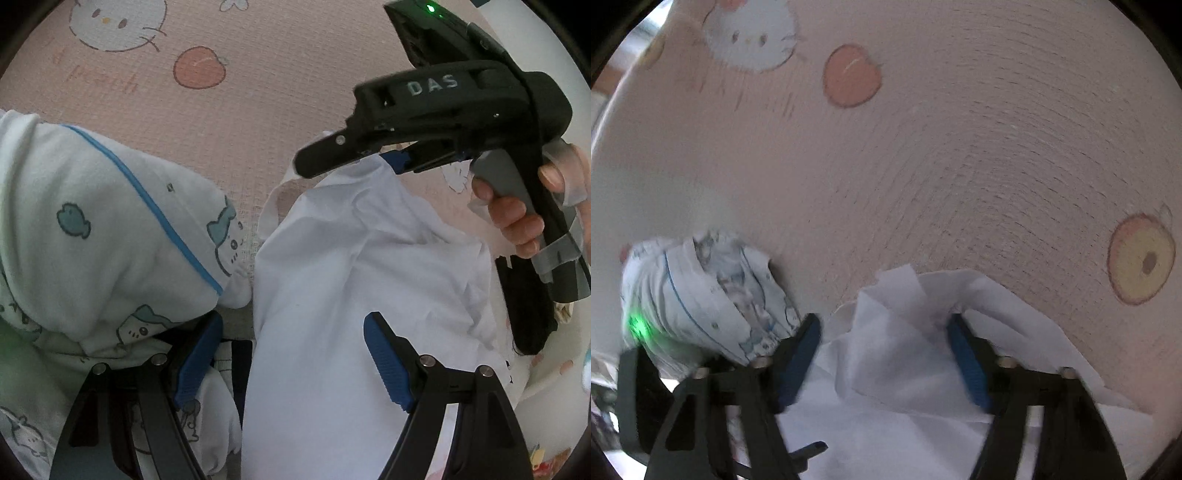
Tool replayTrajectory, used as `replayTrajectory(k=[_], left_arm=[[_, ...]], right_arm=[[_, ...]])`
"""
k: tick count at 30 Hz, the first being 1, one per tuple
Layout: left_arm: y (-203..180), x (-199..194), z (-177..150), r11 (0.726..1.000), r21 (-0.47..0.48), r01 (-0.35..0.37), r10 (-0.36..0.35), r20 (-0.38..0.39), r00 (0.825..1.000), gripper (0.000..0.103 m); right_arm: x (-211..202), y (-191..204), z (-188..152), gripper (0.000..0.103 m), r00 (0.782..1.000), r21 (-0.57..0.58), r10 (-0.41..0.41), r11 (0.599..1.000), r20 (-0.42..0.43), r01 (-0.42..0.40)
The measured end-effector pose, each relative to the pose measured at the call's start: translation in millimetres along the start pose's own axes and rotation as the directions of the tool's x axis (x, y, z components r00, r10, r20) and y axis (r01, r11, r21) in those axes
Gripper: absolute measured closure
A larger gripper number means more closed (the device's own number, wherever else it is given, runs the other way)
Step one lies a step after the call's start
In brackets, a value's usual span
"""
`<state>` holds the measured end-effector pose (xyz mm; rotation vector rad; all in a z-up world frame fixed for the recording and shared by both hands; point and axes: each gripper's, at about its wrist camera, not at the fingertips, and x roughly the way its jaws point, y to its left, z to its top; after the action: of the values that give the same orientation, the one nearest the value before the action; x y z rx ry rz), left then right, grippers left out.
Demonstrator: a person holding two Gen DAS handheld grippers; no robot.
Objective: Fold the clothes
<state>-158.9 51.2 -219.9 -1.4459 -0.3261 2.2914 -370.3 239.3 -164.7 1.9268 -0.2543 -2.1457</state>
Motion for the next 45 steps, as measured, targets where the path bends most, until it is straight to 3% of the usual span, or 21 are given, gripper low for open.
replayTrajectory(k=[1, 3, 6, 11, 22, 24, 26, 28, 31, 32, 33, 35, 39, 44, 45], left_arm=[[-0.7, 0.0, 0.6, 1.0, -0.004, -0.006, 0.006, 0.005, 1.0, 0.025], [-2.5, 0.6, 1.9, 1.0, -0.005, -0.019, 0.019, 0.003, 1.0, 0.025], [-9.8, 0.1, 3.4, 0.999, 0.022, -0.047, 0.047, 0.001, 0.999, 0.025], [-24.6, -6.7, 10.9, 0.994, 0.078, -0.074, 0.072, 0.023, 0.997, 0.025], [-24.4, 25.1, 41.5, 0.989, 0.137, -0.065, 0.068, -0.019, 0.998, 0.029], [-25.6, 27.3, 42.9, 0.989, 0.141, -0.046, 0.049, -0.023, 0.999, 0.057], [-26.8, 29.6, 44.3, 0.989, 0.146, -0.027, 0.031, -0.027, 0.999, 0.075], [-28.0, 31.8, 45.7, 0.989, 0.15, -0.008, 0.012, -0.031, 0.999, 0.082], [-22.8, 32.0, 44.9, 0.992, 0.12, 0.035, -0.033, -0.022, 0.999, 0.089], [-20.9, 31.5, 44.5, 0.993, 0.109, 0.052, -0.051, -0.018, 0.999, 0.093], [-19.0, 31.1, 44.1, 0.993, 0.097, 0.069, -0.068, -0.014, 0.998, 0.095], [-23.2, 31.3, 41.8, 0.992, 0.105, 0.075, -0.073, -0.018, 0.997, 0.095], [-33.5, 31.9, 36.8, 0.989, 0.127, 0.08, -0.077, -0.03, 0.997, 0.095], [-46.3, 32.6, 30.7, 0.984, 0.155, 0.086, -0.08, -0.044, 0.996, 0.095], [-48.9, 32.8, 29.4, 0.983, 0.16, 0.087, -0.081, -0.047, 0.996, 0.095]], right_arm=[[-0.6, -2.8, -0.1, 0.058, 1.0, 0.006, -0.004, 1.0, 0.0, 0.004], [0.5, -6.6, -1.6, 0.079, 1.0, 0.006, 0.003, 1.0, -0.019, -0.003], [2.7, -2.3, -9.5, 0.094, 0.998, -0.06, -0.064, 0.996, -0.024, 0.062], [-16.1, -15.0, -17.4, 0.096, 0.994, -0.028, -0.061, 0.998, 0.088, 0.064], [-70.2, -48.2, -15.3, 0.096, 0.958, 0.042, 0.084, 0.994, 0.276, -0.099], [-73.4, -49.9, -16.6, 0.096, 0.944, 0.047, 0.123, 0.988, 0.305, -0.144], [-74.9, -50.8, -17.8, 0.096, 0.935, 0.057, 0.155, 0.982, 0.318, -0.182], [-72.0, -49.5, -18.7, 0.096, 0.946, 0.08, 0.161, 0.979, 0.28, -0.19], [-67.5, -42.6, -22.2, 0.093, 0.966, 0.067, 0.114, 0.989, 0.233, -0.133], [-65.5, -40.5, -23.0, 0.079, 0.971, 0.059, 0.101, 0.992, 0.217, -0.116], [-63.2, -40.1, -24.9, 0.058, 0.975, 0.058, 0.088, 0.993, 0.202, -0.102], [-58.6, -36.0, -27.4, 0.049, 0.981, 0.056, 0.069, 0.995, 0.181, -0.08], [-51.2, -22.8, -26.6, 0.049, 0.985, 0.005, 0.02, 1.0, 0.17, -0.021], [-43.1, -1.4, -32.3, 0.05, 0.966, -0.173, -0.16, 0.965, 0.201, 0.195], [-42.5, -0.5, -35.2, 0.059, 0.967, -0.193, -0.159, 0.961, 0.201, 0.199]])
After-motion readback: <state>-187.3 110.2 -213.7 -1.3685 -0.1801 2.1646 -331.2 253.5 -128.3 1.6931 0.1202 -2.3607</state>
